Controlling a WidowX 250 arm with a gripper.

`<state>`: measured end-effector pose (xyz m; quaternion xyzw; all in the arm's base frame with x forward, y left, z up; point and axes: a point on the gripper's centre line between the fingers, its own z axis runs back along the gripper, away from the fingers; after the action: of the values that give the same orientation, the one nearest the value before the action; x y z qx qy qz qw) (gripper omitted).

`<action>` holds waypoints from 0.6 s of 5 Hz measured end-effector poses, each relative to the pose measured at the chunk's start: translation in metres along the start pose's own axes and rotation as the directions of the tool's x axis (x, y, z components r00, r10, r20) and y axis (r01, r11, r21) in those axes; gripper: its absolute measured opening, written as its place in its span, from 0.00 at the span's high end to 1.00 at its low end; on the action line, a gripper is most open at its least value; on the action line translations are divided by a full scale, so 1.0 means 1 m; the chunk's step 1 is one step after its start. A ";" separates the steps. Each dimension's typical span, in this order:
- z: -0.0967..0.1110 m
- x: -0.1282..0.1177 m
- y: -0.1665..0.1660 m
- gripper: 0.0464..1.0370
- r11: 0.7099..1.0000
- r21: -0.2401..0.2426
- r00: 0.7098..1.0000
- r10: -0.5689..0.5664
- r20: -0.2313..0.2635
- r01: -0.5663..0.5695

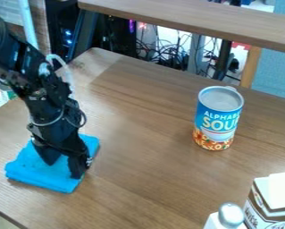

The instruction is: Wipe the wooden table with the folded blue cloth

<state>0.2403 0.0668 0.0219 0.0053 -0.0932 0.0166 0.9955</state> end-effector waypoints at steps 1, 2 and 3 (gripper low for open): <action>-0.004 0.016 0.003 0.04 1.000 -0.003 1.000 0.001 0.009 -0.001; -0.005 0.033 0.002 0.04 1.000 -0.004 1.000 -0.003 0.031 0.003; -0.007 0.047 -0.006 0.04 1.000 -0.005 0.999 -0.026 0.037 0.026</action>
<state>0.2880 0.0626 0.0238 0.0039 -0.1115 0.0033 0.9938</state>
